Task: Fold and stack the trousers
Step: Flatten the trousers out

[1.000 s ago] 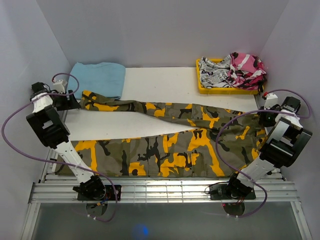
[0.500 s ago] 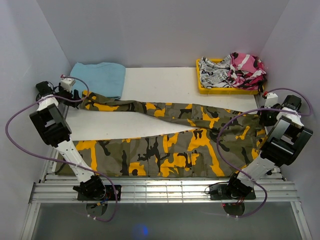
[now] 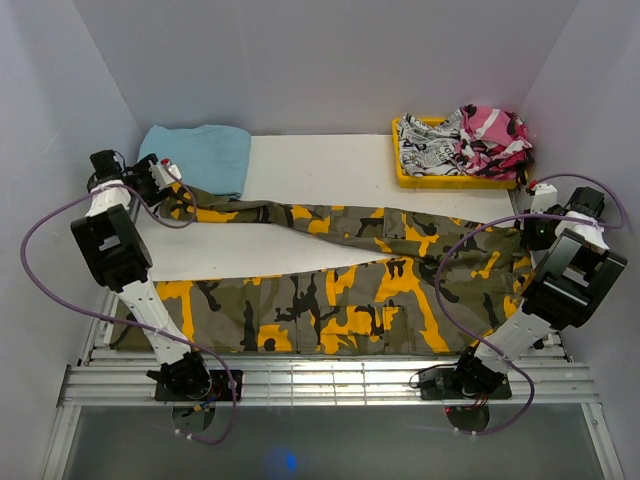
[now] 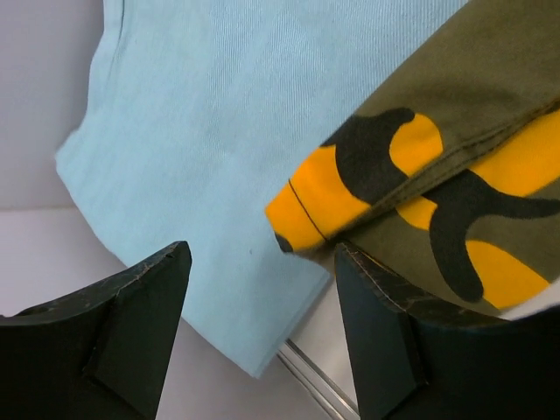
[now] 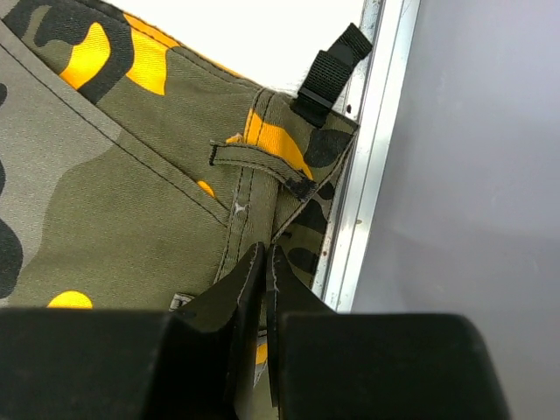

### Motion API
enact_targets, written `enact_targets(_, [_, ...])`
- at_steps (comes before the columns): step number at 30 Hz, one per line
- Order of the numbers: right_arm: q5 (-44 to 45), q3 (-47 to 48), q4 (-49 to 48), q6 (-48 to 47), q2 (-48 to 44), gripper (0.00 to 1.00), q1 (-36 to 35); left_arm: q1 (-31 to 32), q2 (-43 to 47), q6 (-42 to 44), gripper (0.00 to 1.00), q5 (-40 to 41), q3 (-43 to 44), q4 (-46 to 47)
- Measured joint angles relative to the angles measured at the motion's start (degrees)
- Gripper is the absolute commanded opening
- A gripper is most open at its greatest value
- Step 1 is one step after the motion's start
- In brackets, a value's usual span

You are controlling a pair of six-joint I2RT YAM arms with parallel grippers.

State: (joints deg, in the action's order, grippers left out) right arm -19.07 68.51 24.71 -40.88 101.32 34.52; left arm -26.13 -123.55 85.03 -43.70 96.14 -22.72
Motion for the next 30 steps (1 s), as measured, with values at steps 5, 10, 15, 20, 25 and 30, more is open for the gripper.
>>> enact_targets(5, [0.5, 0.6, 0.6, 0.0, 0.5, 0.08, 0.0, 2.8, -1.9, 6.5, 0.70, 2.6, 2.0, -0.5])
enact_targets(10, [0.6, 1.6, 1.3, 0.2, 0.9, 0.08, 0.0, 4.9, -4.7, 11.9, 0.67, 5.8, 4.5, -2.6])
enact_targets(15, [0.8, 1.9, 1.9, 0.2, 1.1, 0.08, 0.0, 5.4, -6.4, 15.1, 0.69, 7.3, 5.7, -4.9])
enact_targets(20, [0.9, 2.1, 2.2, 0.2, 1.2, 0.08, 0.0, 4.6, -5.1, 18.6, 0.69, 7.3, 4.6, -7.0])
enact_targets(25, [0.9, 2.2, 2.3, 0.2, 1.2, 0.08, 0.0, 3.9, -2.6, 21.5, 0.70, 7.3, 1.5, -8.9])
enact_targets(30, [0.8, 2.3, 2.3, 0.2, 1.3, 0.08, 0.0, 3.5, -1.0, 23.1, 0.70, 7.3, 1.1, -9.9])
